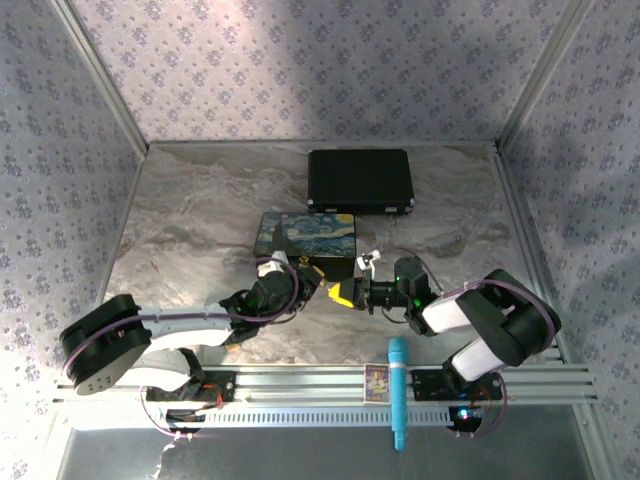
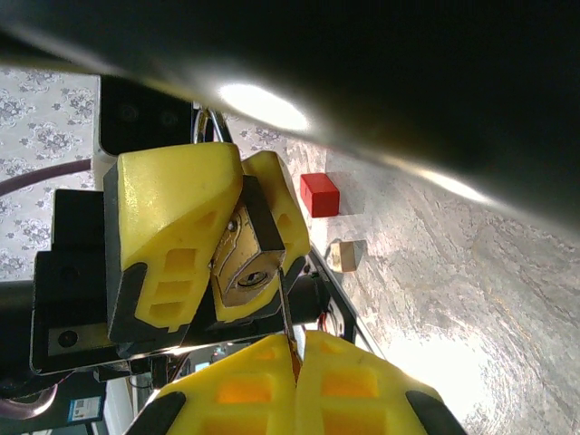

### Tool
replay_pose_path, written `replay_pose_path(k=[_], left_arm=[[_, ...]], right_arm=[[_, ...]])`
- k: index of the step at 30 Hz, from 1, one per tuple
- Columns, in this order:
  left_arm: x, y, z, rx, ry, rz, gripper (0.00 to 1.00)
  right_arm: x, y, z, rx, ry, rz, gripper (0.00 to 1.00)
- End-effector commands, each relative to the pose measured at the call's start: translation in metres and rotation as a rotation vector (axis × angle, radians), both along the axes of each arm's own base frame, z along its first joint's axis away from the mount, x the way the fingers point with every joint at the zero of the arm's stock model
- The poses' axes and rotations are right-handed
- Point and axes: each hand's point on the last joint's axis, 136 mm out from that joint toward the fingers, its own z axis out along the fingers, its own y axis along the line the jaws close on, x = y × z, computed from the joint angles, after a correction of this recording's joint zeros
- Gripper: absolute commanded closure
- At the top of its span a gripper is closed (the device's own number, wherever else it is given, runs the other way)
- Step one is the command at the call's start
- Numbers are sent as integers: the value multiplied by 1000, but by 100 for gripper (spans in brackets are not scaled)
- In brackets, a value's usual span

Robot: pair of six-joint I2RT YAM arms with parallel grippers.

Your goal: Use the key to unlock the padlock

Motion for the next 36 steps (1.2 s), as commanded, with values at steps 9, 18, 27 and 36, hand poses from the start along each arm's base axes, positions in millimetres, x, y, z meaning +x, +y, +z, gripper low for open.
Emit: replay_pose_path(k=[9,18,27,36], left_arm=[[0,-5,25,-71,-49,-22,100],[3,8,31,-55,-60,7,100],[2,2,38,-73,-67,-14,100],[-3,-9,38,-98,-56,-43,100]], right_arm=[[3,-1,19,47,-92,-3,100],[0,-1,24,34,-101,1,100],[-1,8,25,26,-112,9,100],[5,16,30,45,-112,13,100]])
